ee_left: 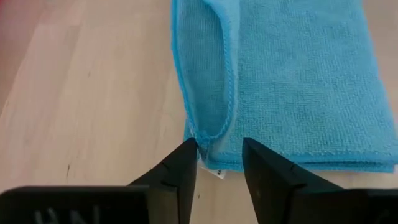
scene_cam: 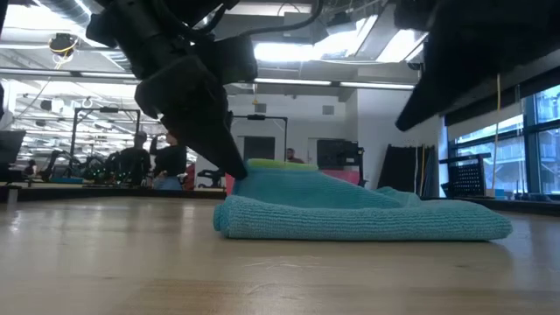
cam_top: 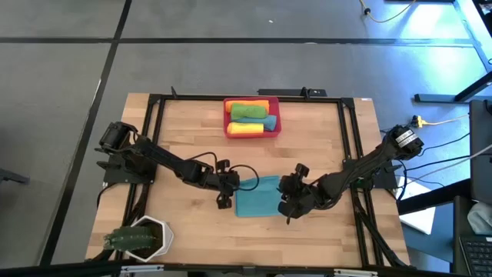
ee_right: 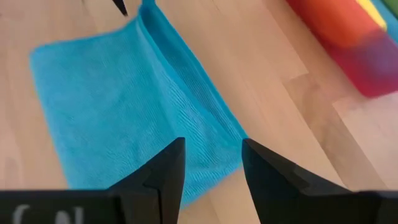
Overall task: Roll microfiber towels into tight, uniform cylinder then place into a basket
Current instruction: Roll the blue microfiber cloth
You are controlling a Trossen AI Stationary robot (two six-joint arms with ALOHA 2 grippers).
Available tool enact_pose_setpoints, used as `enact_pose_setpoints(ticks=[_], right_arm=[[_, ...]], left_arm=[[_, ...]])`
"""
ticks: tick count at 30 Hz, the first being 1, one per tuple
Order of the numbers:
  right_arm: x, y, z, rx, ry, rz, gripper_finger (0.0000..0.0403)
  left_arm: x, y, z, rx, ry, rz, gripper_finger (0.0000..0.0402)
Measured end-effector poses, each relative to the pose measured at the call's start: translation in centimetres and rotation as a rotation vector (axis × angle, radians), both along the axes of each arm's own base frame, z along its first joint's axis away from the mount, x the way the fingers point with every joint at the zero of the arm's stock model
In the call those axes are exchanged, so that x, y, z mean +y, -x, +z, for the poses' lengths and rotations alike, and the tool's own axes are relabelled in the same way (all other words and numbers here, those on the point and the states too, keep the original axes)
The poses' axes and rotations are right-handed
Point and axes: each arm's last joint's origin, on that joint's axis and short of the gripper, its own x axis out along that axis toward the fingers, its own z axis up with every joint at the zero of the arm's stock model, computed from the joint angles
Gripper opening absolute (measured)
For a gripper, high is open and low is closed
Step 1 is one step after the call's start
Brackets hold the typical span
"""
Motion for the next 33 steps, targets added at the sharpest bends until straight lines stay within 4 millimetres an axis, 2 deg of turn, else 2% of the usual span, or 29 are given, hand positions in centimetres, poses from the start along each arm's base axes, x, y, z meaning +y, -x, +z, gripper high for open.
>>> enact_pose_setpoints(ticks=[5,12,23,33], right_arm=[[0.3,-0.5,1.0,-0.01,0.022,0.051,0.0161],[0.5,-0.4,1.0,0.017,0.034,0.1,0.0161],[1.3,0.0,1.0,0.001,0.008,0.094,0.0161],[1.3,0.0,1.0,-0.009,-0.009,0.074,0.0161]], left_arm=[[0.2,0.3,1.5,-0.038,-0.051,-0.007,0.0118],[0.7,1.1,4.1,-0.124,-0.104,0.03,0.0118],[0.4,1.3,4.5,-0.133,-0.092,0.01,0.018],[0.1,2.5,7.3,-0.226,-0.055,0.013,0.0184]])
